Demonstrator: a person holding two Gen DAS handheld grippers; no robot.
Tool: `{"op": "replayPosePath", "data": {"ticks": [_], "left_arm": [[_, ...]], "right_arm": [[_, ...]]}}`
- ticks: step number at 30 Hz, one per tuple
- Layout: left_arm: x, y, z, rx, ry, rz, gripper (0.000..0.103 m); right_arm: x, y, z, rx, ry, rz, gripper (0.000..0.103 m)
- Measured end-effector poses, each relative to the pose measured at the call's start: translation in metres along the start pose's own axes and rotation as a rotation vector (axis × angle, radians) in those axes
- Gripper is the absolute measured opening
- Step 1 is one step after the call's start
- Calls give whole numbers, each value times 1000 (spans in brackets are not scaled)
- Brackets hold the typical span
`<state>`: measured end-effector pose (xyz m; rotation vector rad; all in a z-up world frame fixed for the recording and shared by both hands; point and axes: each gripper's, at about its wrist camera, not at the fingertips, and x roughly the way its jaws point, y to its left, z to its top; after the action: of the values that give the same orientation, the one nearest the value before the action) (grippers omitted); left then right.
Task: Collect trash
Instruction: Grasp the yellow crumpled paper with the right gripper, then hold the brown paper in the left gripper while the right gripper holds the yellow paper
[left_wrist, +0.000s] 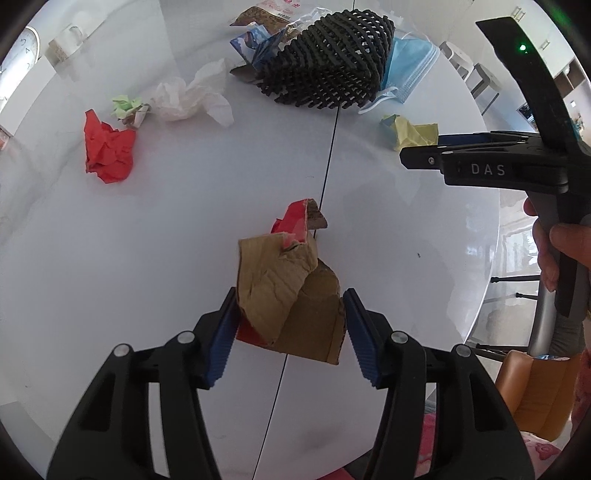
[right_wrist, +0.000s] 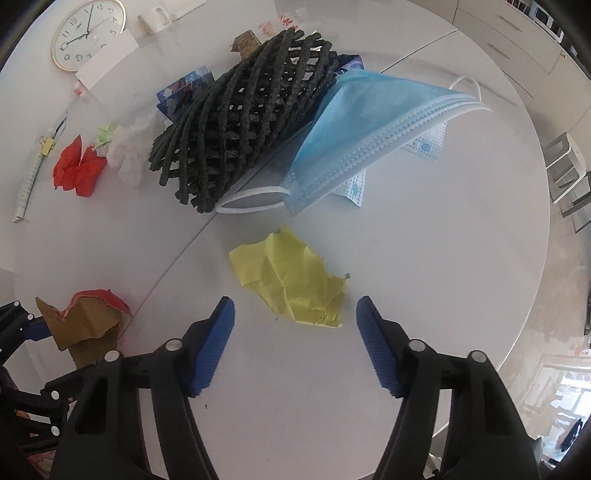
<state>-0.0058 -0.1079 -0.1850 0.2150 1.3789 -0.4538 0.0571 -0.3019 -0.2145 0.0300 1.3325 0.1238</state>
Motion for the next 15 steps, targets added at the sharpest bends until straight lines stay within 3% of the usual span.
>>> {"op": "replayPosePath", "data": {"ticks": [1,3,14,15], "left_arm": [[-1,2,0,-3,0,-2,55],[-9,4,-1,-8,-2,-3,55],[-23,-3,-7,-12,-39,-17,54],[-24,-4,-8,-12,-43,-17,45]], "right_arm": [[2,0,2,0,6,4,54],[1,1,3,-7,1,-13,40],[-18,-19,-17,77,-33,31,38],[-22,-23,-20,87,-39,38,38]]}}
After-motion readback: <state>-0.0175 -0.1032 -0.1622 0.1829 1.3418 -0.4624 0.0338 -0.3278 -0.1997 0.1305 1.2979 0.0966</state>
